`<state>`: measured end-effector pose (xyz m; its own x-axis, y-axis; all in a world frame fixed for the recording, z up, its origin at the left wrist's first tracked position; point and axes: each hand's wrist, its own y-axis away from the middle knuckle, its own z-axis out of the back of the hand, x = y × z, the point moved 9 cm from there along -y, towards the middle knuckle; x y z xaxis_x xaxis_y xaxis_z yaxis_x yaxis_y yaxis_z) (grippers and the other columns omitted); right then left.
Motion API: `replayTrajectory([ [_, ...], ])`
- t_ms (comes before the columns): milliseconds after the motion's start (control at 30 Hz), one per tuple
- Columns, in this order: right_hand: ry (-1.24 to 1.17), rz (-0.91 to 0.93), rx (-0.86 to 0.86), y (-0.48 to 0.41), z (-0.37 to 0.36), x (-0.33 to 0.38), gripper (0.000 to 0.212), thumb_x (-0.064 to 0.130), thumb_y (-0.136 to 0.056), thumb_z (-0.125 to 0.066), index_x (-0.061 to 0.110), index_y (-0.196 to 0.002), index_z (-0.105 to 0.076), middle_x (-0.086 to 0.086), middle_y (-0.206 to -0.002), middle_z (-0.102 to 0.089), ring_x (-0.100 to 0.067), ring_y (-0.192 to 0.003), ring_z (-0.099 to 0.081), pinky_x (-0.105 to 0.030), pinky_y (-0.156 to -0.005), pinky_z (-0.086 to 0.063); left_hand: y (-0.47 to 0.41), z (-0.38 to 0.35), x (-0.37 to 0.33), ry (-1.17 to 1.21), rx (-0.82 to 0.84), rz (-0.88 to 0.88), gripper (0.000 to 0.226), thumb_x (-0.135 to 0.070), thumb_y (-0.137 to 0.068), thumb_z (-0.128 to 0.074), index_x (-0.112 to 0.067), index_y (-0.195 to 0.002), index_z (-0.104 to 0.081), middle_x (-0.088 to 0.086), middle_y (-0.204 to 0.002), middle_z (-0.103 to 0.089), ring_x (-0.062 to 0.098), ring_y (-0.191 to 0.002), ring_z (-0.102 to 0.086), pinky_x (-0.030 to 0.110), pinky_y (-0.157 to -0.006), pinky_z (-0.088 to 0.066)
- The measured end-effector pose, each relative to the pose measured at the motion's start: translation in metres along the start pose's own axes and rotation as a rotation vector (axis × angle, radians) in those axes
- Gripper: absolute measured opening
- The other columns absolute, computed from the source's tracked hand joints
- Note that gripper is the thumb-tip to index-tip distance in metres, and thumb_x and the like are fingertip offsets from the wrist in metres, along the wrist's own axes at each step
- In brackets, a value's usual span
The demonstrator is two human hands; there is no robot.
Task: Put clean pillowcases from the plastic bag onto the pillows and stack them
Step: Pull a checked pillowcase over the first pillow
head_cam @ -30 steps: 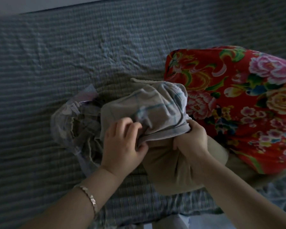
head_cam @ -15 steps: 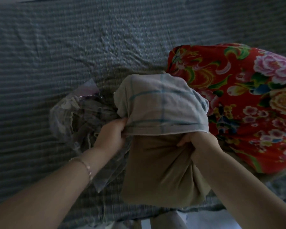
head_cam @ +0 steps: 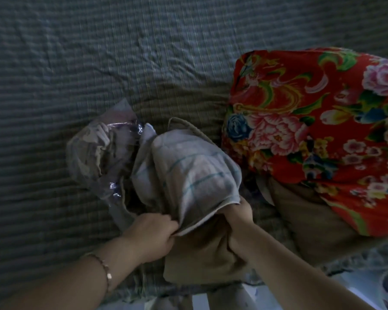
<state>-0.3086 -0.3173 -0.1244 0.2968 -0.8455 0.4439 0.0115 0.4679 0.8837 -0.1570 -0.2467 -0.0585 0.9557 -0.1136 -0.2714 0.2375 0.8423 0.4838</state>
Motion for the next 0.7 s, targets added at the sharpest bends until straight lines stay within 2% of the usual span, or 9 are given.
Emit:
replayTrajectory([
  [67, 0.384, 0.208, 0.033, -0.01, 0.002, 0.01, 0.02, 0.011, -0.092, -0.05, 0.012, -0.11, -0.059, 0.0, -0.087, -0.062, -0.017, -0.08, -0.059, -0.023, -0.063, -0.043, -0.01, -0.02, -0.014, 0.063, 0.187, 0.022, 0.031, -0.034, -0.086, -0.042, -0.012, -0.092, -0.062, 0.01, -0.098, -0.06, 0.029, -0.094, -0.059, 0.031, -0.069, -0.043],
  [167, 1.038, 0.493, 0.05, -0.031, 0.023, 0.015, 0.023, 0.024, -0.094, -0.045, 0.022, -0.112, -0.058, 0.006, -0.112, -0.057, -0.018, -0.103, -0.055, -0.026, -0.08, -0.044, -0.028, -0.025, -0.015, 0.138, 0.257, 0.051, 0.045, -0.052, -0.09, -0.037, -0.015, -0.091, -0.062, 0.005, -0.101, -0.058, 0.029, -0.095, -0.059, 0.029, -0.07, -0.039],
  [267, 1.5, 0.766, 0.015, -0.03, 0.045, 0.016, 0.018, 0.024, -0.081, -0.064, 0.024, -0.097, -0.071, 0.006, -0.103, -0.057, -0.017, -0.099, -0.051, -0.025, -0.078, -0.046, -0.056, 0.038, 0.02, 0.363, -0.357, 0.175, 0.041, -0.045, -0.087, -0.036, -0.016, -0.083, -0.065, 0.004, -0.089, -0.063, 0.027, -0.077, -0.063, 0.027, -0.062, -0.042],
  [333, 1.431, 0.969, 0.005, -0.019, 0.054, 0.018, 0.009, 0.023, -0.063, -0.072, 0.023, -0.072, -0.075, 0.007, -0.086, -0.055, -0.013, -0.083, -0.046, -0.025, -0.064, -0.052, -0.082, 0.068, 0.053, 0.341, -0.609, 0.329, 0.026, -0.028, -0.089, -0.052, -0.012, -0.106, -0.064, 0.008, -0.111, -0.058, 0.027, -0.095, -0.06, 0.03, -0.072, -0.045],
  [433, 1.249, 1.128, 0.121, -0.01, 0.048, 0.013, 0.01, 0.017, -0.061, -0.069, 0.014, -0.069, -0.075, 0.002, -0.092, -0.058, -0.015, -0.087, -0.047, -0.028, -0.075, -0.053, -0.147, 0.044, 0.084, 0.306, -0.231, 0.47, 0.053, -0.044, -0.09, -0.053, -0.02, -0.137, -0.044, 0.001, -0.144, -0.038, 0.023, -0.132, -0.033, 0.037, -0.106, -0.032],
  [500, 1.123, 1.129, 0.111, -0.01, 0.045, 0.015, 0.013, 0.009, -0.07, -0.068, 0.006, -0.081, -0.076, -0.002, -0.097, -0.064, -0.017, -0.094, -0.05, -0.017, -0.089, -0.043, -0.174, 0.029, 0.083, 0.232, -0.1, 0.464, 0.041, -0.044, -0.092, -0.049, -0.025, -0.128, -0.053, -0.002, -0.139, -0.045, 0.024, -0.132, -0.03, 0.039, -0.109, -0.027],
  [567, 1.036, 1.086, 0.086, -0.016, 0.048, 0.021, 0.015, 0.012, -0.083, -0.062, 0.003, -0.084, -0.074, 0.0, -0.095, -0.065, -0.015, -0.091, -0.055, -0.008, -0.085, -0.042, -0.183, 0.026, 0.074, 0.086, -0.124, 0.451, 0.027, -0.032, -0.096, -0.047, -0.022, -0.114, -0.065, -0.002, -0.125, -0.055, 0.023, -0.125, -0.036, 0.039, -0.108, -0.023],
  [633, 1.001, 1.09, 0.135, -0.015, 0.047, 0.023, 0.022, 0.022, -0.081, -0.064, 0.007, -0.068, -0.072, -0.001, -0.083, -0.068, -0.014, -0.076, -0.06, -0.019, -0.073, -0.051, -0.181, 0.033, 0.064, 0.093, -0.272, 0.403, 0.026, -0.023, -0.096, -0.045, -0.016, -0.105, -0.069, 0.0, -0.114, -0.06, 0.022, -0.116, -0.045, 0.036, -0.104, -0.024],
  [700, 0.968, 1.057, 0.173, -0.021, 0.053, 0.02, 0.012, 0.011, -0.068, -0.072, 0.011, -0.057, -0.067, 0.0, -0.073, -0.065, -0.007, -0.07, -0.054, -0.021, -0.065, -0.051, -0.168, 0.054, 0.066, 0.272, -0.48, 0.424, 0.024, -0.017, -0.093, -0.049, -0.009, -0.093, -0.072, 0.004, -0.101, -0.065, 0.023, -0.1, -0.055, 0.035, -0.088, -0.041],
])
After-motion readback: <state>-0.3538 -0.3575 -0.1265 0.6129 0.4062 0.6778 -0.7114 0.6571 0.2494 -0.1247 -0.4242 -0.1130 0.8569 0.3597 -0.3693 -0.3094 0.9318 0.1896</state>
